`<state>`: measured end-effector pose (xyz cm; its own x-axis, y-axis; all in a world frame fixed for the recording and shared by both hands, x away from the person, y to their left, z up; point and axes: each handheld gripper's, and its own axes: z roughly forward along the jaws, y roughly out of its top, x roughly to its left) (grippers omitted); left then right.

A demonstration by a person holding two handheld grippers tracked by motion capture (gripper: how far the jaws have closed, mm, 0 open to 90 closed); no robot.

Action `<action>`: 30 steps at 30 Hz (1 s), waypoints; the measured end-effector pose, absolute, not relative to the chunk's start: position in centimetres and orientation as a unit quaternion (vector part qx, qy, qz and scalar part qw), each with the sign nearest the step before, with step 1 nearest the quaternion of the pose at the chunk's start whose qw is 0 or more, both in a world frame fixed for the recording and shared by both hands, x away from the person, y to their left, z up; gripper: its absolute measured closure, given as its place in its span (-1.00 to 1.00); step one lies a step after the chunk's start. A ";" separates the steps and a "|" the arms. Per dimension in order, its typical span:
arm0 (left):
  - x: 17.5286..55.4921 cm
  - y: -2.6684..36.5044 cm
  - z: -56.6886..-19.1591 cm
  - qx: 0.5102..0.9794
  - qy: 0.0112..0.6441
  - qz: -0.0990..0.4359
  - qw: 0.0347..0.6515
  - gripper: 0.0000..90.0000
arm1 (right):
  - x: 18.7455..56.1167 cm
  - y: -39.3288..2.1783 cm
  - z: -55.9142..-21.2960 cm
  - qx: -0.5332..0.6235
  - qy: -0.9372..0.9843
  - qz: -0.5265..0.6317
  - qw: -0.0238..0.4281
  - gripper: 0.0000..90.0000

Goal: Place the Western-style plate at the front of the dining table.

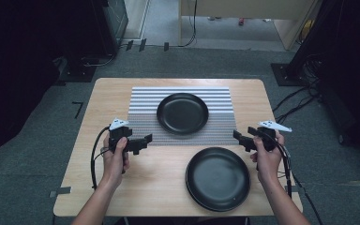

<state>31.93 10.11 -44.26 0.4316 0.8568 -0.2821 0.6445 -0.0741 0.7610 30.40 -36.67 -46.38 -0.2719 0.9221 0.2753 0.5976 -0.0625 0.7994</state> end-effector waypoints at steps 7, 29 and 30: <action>30.1 11.8 -44.6 0.714 0.527 0.131 0.442 -0.83 | 27.7 -38.8 -47.0 0.583 0.651 0.450 0.184 -0.44; 23.8 20.1 -50.2 0.695 0.590 0.182 0.369 -0.83 | 20.4 -43.7 -50.9 0.615 0.642 0.413 0.197 -0.45; 23.5 20.5 -50.4 0.695 0.592 0.184 0.365 -0.83 | 20.2 -43.9 -51.0 0.615 0.643 0.410 0.198 -0.46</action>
